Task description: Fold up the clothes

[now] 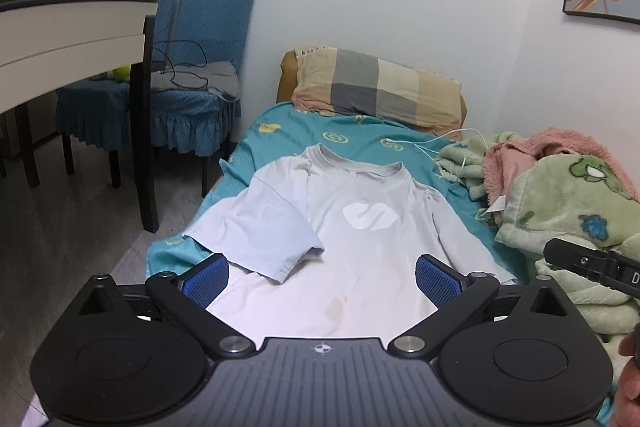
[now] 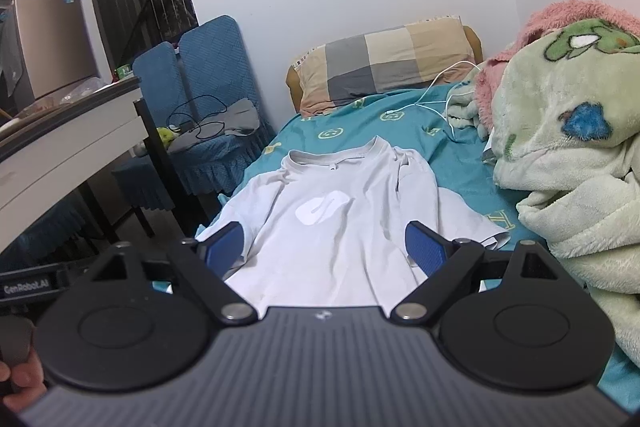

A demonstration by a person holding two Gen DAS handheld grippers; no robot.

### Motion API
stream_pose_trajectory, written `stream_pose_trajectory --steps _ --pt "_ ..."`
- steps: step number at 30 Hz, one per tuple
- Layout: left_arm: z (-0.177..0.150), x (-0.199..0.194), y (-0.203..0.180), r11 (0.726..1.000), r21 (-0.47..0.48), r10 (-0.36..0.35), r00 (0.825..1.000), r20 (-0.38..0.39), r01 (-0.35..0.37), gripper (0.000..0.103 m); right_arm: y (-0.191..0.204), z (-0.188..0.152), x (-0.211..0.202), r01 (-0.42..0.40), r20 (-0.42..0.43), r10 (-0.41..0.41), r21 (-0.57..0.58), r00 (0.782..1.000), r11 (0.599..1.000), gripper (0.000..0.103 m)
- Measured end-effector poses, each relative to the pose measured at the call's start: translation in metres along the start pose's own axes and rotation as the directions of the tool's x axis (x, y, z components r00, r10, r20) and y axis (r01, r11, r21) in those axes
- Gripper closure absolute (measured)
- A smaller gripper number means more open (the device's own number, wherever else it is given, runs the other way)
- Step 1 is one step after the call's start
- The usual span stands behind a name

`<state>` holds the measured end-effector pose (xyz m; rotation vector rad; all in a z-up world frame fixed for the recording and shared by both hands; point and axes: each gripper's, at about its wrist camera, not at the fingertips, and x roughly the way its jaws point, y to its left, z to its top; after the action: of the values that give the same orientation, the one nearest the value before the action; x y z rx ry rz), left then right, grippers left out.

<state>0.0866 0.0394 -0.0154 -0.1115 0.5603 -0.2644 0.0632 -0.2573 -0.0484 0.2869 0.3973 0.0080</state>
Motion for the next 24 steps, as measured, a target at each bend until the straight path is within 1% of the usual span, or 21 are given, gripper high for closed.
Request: stream_pose_trajectory --steps 6,8,9,11,13,16,19,21,24 --pt "-0.002 0.004 -0.005 1.000 -0.003 -0.004 1.000 -0.009 0.004 0.002 -0.004 0.002 0.001 -0.007 -0.002 0.007 0.017 1.000 1.000 0.014" --pt "-0.004 0.008 -0.003 0.999 -0.036 -0.027 0.999 -0.024 0.026 0.002 -0.005 0.002 0.002 -0.005 -0.013 0.006 0.026 1.000 1.000 0.014" --pt "-0.004 0.012 0.000 0.997 -0.068 -0.047 0.998 -0.034 0.045 0.002 -0.005 0.002 0.003 -0.004 -0.019 0.005 0.029 1.000 1.000 0.014" --pt "-0.004 0.021 0.013 0.977 -0.186 -0.113 0.992 -0.059 0.101 0.002 -0.005 0.002 0.004 -0.005 -0.023 0.006 0.031 1.000 1.000 0.014" --pt "-0.004 0.031 0.026 0.954 -0.282 -0.133 0.988 -0.081 0.105 0.003 -0.007 0.002 0.006 -0.010 -0.031 0.012 0.040 0.999 0.999 0.014" --pt "-0.001 0.049 0.043 0.928 -0.365 -0.118 0.988 -0.099 0.074 0.003 -0.011 0.001 0.011 -0.017 -0.042 0.019 0.058 0.999 0.998 0.014" --pt "0.009 0.075 0.061 0.909 -0.417 -0.083 0.989 -0.122 0.025 0.003 -0.017 0.001 0.016 -0.022 -0.057 0.027 0.083 0.998 0.996 0.014" --pt "0.020 0.099 0.076 0.894 -0.448 -0.043 0.990 -0.134 -0.022 0.004 -0.021 0.001 0.021 -0.023 -0.063 0.029 0.096 0.998 0.995 0.014" --pt "0.035 0.136 0.102 0.859 -0.503 0.025 0.988 -0.151 -0.099 0.005 -0.029 0.001 0.029 -0.029 -0.073 0.037 0.111 0.997 0.993 0.014"
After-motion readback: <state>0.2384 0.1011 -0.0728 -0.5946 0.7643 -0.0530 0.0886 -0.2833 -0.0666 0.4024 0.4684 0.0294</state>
